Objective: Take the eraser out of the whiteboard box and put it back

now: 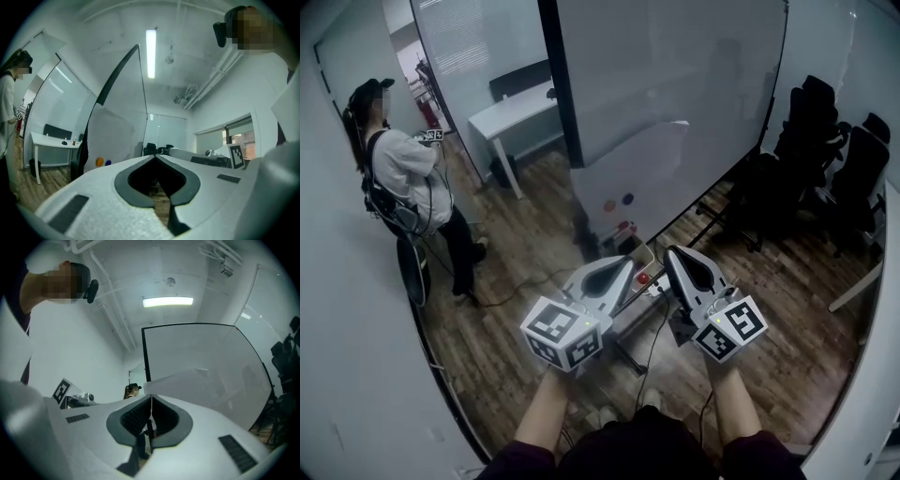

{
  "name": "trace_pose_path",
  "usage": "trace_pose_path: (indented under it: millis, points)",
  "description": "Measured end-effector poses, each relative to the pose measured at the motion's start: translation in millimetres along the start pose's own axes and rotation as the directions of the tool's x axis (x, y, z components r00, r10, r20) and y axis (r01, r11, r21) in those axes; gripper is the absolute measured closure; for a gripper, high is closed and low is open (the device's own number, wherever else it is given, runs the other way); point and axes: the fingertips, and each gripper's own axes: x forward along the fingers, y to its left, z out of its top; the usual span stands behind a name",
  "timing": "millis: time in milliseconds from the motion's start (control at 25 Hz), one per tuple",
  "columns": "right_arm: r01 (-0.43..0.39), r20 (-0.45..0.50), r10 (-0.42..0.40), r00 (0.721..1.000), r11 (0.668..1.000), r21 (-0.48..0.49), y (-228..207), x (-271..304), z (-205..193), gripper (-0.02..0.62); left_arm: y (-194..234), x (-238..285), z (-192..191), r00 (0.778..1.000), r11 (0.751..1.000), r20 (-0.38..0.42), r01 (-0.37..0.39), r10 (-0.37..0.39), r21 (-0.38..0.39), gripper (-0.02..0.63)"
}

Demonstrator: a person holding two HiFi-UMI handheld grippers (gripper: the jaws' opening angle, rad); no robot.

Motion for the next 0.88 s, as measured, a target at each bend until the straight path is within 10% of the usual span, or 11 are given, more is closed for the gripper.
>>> trace_pose_path:
  millis: [880]
  points:
    - [0.001,0.016,-0.001,1.0,1.0,0.007,8,-7,3,0.592,-4,-9,0,1.0,1.0,-0.006,-0.003,0.003,-0.001,0.601]
